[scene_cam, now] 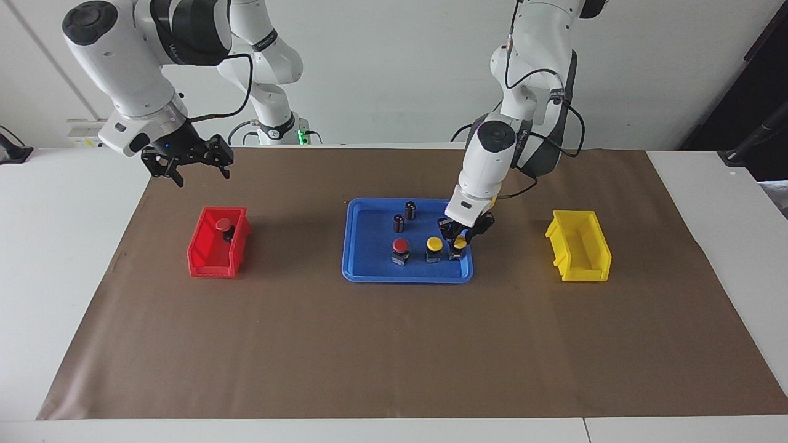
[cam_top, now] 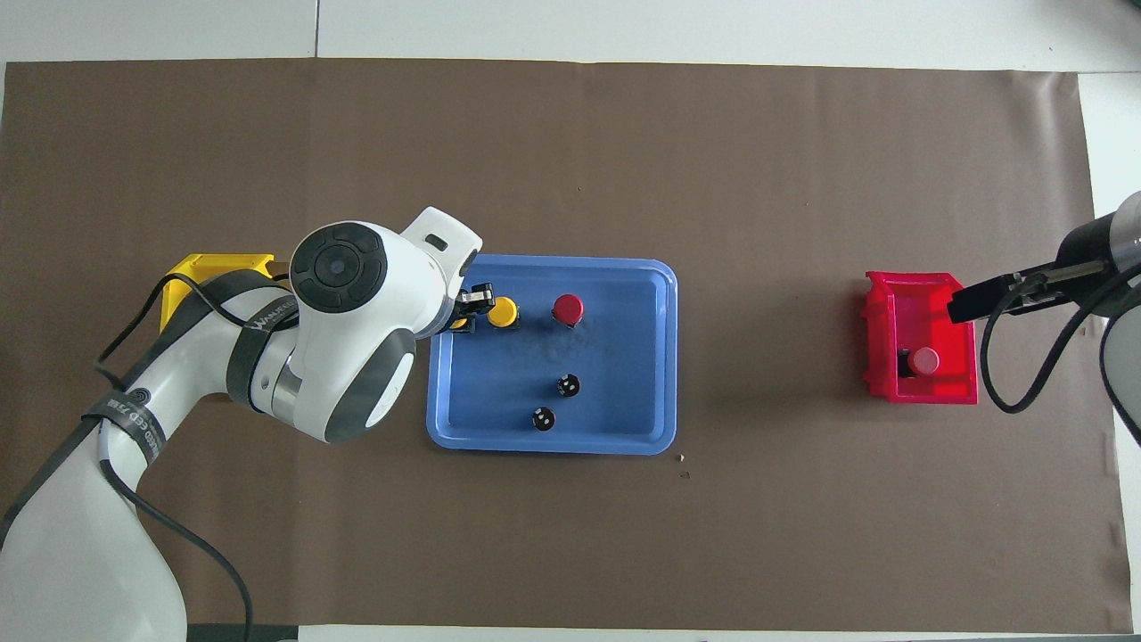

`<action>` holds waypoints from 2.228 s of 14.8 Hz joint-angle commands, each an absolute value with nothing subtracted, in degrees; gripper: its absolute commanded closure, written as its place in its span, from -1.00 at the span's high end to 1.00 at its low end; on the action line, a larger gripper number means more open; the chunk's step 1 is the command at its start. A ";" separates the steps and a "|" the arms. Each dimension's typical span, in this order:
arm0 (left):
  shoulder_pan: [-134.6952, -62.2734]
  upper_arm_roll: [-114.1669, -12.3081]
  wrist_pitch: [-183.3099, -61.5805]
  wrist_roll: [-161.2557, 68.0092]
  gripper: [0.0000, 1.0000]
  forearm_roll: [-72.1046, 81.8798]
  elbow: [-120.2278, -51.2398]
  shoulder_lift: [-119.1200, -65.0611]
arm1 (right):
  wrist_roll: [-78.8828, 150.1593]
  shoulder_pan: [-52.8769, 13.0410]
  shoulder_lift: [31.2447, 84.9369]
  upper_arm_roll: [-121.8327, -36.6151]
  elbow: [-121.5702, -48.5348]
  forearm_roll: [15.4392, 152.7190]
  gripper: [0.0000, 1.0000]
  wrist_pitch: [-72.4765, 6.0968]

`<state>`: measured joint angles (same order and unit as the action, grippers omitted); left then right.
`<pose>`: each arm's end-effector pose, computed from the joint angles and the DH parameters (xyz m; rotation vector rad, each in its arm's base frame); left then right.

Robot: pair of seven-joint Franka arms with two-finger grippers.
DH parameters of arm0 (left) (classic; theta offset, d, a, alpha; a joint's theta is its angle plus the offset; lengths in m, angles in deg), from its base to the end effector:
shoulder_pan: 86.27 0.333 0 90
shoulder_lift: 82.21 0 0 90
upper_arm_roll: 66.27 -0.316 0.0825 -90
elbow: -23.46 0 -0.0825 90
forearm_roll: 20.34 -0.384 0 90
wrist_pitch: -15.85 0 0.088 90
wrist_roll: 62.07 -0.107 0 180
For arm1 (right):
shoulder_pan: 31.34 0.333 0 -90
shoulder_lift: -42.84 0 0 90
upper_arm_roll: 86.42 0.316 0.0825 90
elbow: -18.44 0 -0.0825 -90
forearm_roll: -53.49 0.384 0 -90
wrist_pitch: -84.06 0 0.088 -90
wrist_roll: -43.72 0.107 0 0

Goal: Sort red and yellow buttons by color
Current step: 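Drop the yellow button in the yellow bin while the right gripper reaches the tray, then grasp the second red button with the right gripper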

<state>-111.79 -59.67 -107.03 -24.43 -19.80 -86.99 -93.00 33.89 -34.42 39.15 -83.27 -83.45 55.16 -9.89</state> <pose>0.5112 -0.3184 0.3956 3.0962 0.1607 0.0118 0.5337 0.0044 0.5673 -3.0968 -0.2630 0.1117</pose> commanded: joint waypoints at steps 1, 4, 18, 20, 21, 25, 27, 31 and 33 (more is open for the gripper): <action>-110.71 -60.90 -90.99 -26.10 -0.97 -20.25 -76.94 -90.73 | 38.08 -31.54 40.37 -82.91 -82.11 56.04 0.99 -11.38; -103.18 -60.99 -82.17 -39.87 -0.97 -20.25 -76.72 -86.62 | 52.37 -21.71 42.55 -82.73 -81.76 55.86 0.99 -14.90; -81.87 -60.90 -102.00 -67.69 -0.95 -20.25 -100.88 -78.08 | 84.33 1.00 68.59 -82.73 -74.72 48.75 0.90 -37.83; -81.87 -60.90 -103.85 -67.52 -0.95 -20.25 -104.92 -77.55 | 84.33 1.17 67.98 -82.73 -76.65 48.66 0.80 -38.55; -81.96 -60.90 -105.07 -67.52 -0.95 -20.25 -105.73 -77.55 | 84.33 1.35 67.71 -82.73 -77.36 48.74 0.73 -39.33; -82.05 -60.90 -112.45 -67.34 -0.93 -20.25 -108.54 -79.47 | 83.98 1.18 67.62 -82.73 -77.80 48.74 0.21 -39.69; -81.87 -60.90 -113.17 -67.52 -0.11 -20.25 -108.64 -79.74 | 83.98 1.18 67.62 -82.73 -77.80 48.74 -0.06 -39.69; -81.96 -60.90 -111.07 -67.25 0.25 -20.25 -106.36 -80.36 | 83.89 1.18 67.71 -82.73 -75.27 48.92 -0.70 -37.16; -81.87 -60.90 -107.22 -67.16 0.27 -20.25 -103.12 -80.36 | 79.88 -0.04 65.36 -82.91 -71.75 48.83 -0.70 -29.54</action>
<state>-82.19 -61.08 -110.94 -67.15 -20.15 -106.27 -80.48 83.11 1.15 68.50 -82.82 -74.22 49.57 -35.63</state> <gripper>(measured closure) 0.374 0.586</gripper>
